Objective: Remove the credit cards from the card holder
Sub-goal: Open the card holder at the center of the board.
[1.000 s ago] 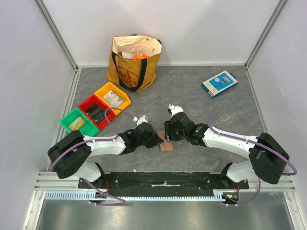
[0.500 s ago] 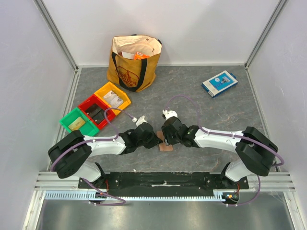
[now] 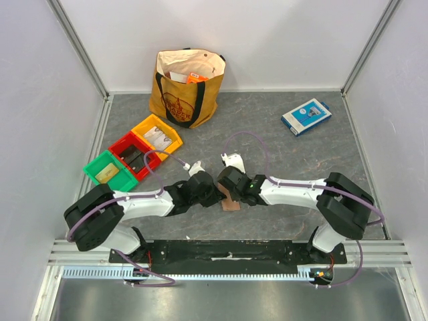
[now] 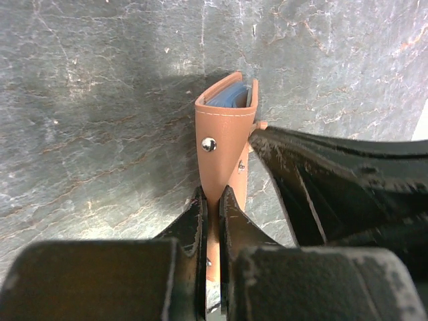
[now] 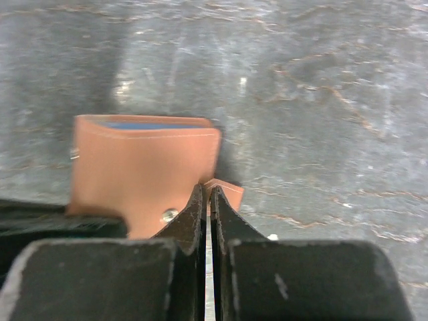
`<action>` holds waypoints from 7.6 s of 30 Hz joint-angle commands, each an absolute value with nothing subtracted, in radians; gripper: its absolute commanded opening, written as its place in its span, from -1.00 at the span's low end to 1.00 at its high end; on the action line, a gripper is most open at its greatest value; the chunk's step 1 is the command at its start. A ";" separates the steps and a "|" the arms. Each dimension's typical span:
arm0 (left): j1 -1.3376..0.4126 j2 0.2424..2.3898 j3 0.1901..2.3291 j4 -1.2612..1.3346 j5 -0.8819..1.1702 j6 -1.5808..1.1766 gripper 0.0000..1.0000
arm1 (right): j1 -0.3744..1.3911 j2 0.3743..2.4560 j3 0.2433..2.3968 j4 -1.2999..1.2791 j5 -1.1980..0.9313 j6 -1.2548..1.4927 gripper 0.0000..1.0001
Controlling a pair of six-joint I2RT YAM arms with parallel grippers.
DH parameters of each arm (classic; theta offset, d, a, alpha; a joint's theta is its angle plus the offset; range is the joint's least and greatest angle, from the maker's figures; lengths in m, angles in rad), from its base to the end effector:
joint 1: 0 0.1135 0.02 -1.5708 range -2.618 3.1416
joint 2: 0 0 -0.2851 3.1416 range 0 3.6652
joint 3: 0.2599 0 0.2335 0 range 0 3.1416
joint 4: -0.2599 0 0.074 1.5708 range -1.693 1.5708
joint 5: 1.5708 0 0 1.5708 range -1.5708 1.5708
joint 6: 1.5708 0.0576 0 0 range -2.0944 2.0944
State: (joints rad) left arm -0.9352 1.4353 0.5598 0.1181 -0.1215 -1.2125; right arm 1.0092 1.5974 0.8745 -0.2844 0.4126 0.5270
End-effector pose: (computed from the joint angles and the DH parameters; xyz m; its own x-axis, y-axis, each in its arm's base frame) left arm 0.1644 -0.2111 0.1710 -0.8421 -0.4243 -0.3328 -0.1202 0.7493 -0.6513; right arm 0.1816 0.2452 0.1870 -0.7217 -0.2819 -0.6322 -0.3451 0.9382 -0.0244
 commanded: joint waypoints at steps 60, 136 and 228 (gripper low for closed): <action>-0.926 1.399 0.724 -0.228 -0.330 -0.891 0.67 | 0.661 1.339 0.581 -0.075 -0.032 0.591 -1.00; -1.193 1.856 1.195 -0.445 -0.712 -0.709 0.83 | 0.449 1.443 0.426 0.179 -0.422 0.704 -1.00; -0.884 1.363 0.893 -0.230 -0.032 -0.851 -0.21 | 0.566 1.536 0.598 0.054 -0.364 0.522 -0.42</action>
